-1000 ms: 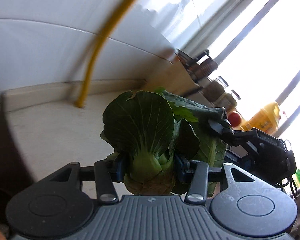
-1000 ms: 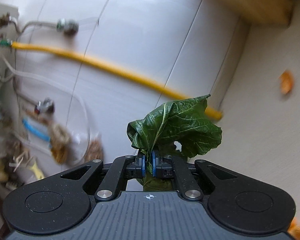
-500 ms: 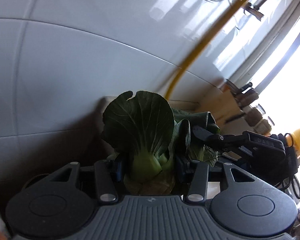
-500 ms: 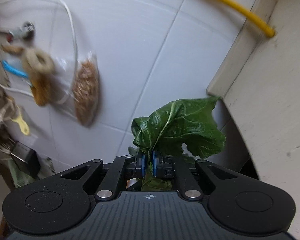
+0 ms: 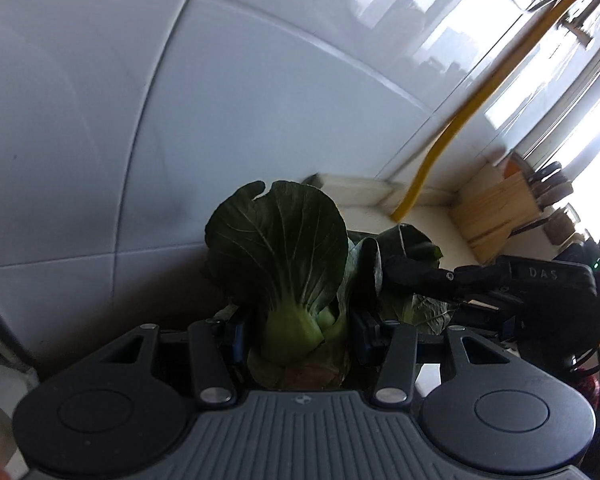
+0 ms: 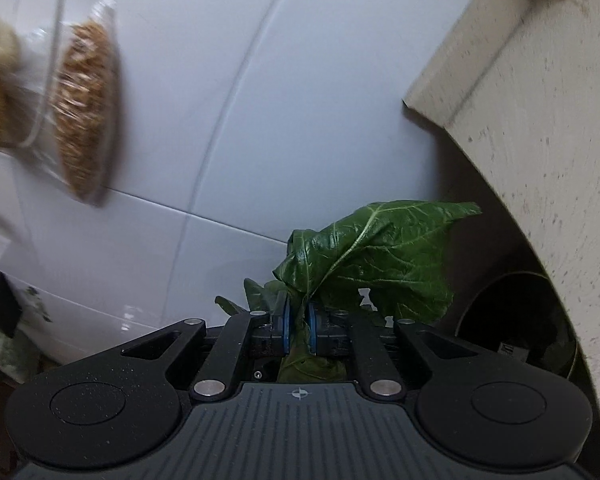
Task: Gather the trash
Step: 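Lift the bok choy head and leaves with both tools toward the bin, then lower both tools into the black bin and open them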
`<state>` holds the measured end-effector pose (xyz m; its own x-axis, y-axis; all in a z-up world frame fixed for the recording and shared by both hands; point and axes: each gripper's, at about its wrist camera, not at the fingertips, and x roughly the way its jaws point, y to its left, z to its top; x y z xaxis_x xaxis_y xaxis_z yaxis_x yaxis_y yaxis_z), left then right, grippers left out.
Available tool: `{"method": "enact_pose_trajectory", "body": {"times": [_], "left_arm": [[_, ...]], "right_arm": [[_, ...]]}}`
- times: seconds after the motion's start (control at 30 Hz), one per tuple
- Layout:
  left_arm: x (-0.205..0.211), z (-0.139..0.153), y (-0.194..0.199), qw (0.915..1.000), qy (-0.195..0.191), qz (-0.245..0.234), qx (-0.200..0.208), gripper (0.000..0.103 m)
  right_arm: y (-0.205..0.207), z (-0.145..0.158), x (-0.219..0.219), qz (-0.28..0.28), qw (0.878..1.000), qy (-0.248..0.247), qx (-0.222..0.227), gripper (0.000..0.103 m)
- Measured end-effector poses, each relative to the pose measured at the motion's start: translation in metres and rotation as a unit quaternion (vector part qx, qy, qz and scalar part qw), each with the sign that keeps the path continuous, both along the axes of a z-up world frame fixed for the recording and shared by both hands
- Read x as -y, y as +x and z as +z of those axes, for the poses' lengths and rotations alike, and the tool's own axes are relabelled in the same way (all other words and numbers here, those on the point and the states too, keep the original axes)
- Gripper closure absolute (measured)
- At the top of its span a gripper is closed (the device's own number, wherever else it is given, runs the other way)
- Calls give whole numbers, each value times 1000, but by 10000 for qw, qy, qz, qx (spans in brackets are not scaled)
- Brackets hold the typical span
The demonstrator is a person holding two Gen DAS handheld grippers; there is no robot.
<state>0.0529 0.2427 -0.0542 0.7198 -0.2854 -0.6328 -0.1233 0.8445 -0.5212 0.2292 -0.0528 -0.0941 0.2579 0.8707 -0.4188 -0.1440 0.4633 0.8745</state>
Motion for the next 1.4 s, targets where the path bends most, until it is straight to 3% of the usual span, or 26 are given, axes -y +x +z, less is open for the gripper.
{"method": "enact_pose_trajectory", "body": {"times": [0.17, 0.47, 0.63, 0.8, 0.9, 1.0, 1.2, 1.4], "left_arm": [[-3, -14, 6, 9997, 104, -61, -232, 57], [-11, -40, 18, 9971, 233, -205, -697, 57], [-16, -53, 24, 9945, 240, -253, -989, 56], [-18, -62, 28, 9930, 314, -267, -1109, 56], [-20, -63, 27, 9926, 409, -223, -1125, 55], [-22, -66, 25, 9915, 457, -212, -1202, 55], [-23, -71, 24, 9887, 618, -133, -1362, 55], [-26, -73, 26, 9889, 551, -85, -1379, 54]], "right_arm": [[1, -15, -13, 39, 9996, -247, -151, 89], [9, -44, -31, 66, 9964, -703, -466, 79], [12, -59, -43, 96, 9936, -925, -638, 49], [16, -79, -51, 124, 9897, -1127, -877, 35], [18, -93, -59, 204, 9867, -1256, -1013, 33], [18, -108, -69, 326, 9829, -1375, -1182, 22], [23, -127, -85, 341, 9761, -1495, -1542, 20], [20, -122, -83, 264, 9754, -1539, -1555, 19]]}}
